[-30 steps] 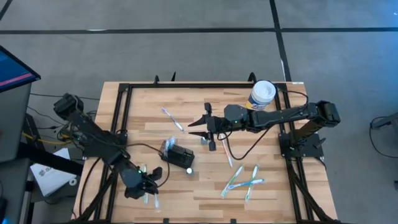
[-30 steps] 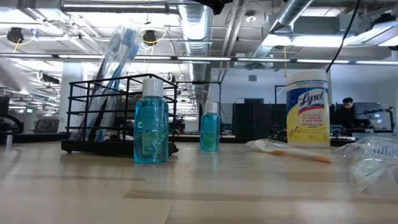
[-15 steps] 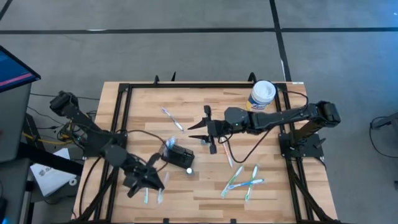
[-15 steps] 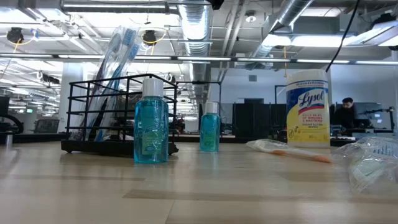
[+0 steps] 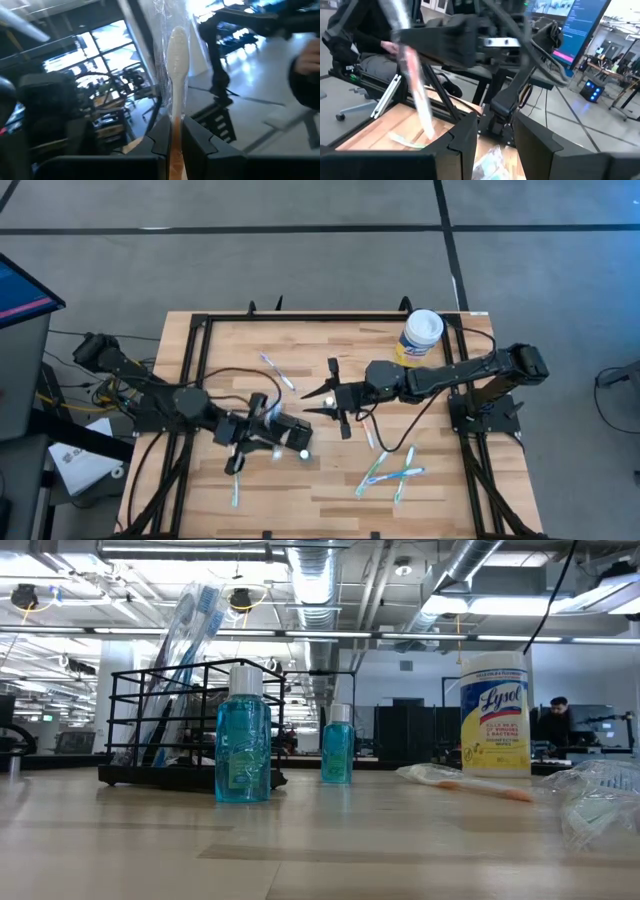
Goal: Pick & Place toothbrushing station
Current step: Put the left orange toothbrush into the right compartment of the wire organizer
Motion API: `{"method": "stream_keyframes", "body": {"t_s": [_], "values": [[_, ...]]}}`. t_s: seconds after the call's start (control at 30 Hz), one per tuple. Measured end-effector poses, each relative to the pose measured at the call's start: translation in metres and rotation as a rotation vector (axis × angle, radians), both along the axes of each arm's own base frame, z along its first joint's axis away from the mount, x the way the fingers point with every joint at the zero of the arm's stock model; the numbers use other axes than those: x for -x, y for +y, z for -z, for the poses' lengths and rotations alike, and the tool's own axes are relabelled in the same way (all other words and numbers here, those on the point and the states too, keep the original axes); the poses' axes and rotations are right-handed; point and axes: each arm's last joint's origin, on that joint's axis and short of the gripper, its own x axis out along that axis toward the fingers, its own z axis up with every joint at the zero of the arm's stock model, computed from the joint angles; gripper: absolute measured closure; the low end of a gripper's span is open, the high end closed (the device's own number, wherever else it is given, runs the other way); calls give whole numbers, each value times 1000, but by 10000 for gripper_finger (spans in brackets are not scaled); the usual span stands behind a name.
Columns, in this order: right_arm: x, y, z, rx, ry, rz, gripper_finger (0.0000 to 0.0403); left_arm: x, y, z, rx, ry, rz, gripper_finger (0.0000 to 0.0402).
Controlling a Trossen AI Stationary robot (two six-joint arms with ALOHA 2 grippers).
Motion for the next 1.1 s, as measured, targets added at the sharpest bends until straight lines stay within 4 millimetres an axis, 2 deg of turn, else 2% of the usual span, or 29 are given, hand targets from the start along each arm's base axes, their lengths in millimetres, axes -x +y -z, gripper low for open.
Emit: {"method": "stream_keyframes", "body": {"t_s": [0.27,0.77,1.1], "values": [[1,7,-7,3,-76,-19,285,-8,20,-3,108,3,-75,386],[1,7,-17,-18,-142,-19,285,-15,41,-3,113,-4,-168,385],[0,7,-19,-18,-138,-19,285,-32,54,7,97,-4,-236,385]]}}
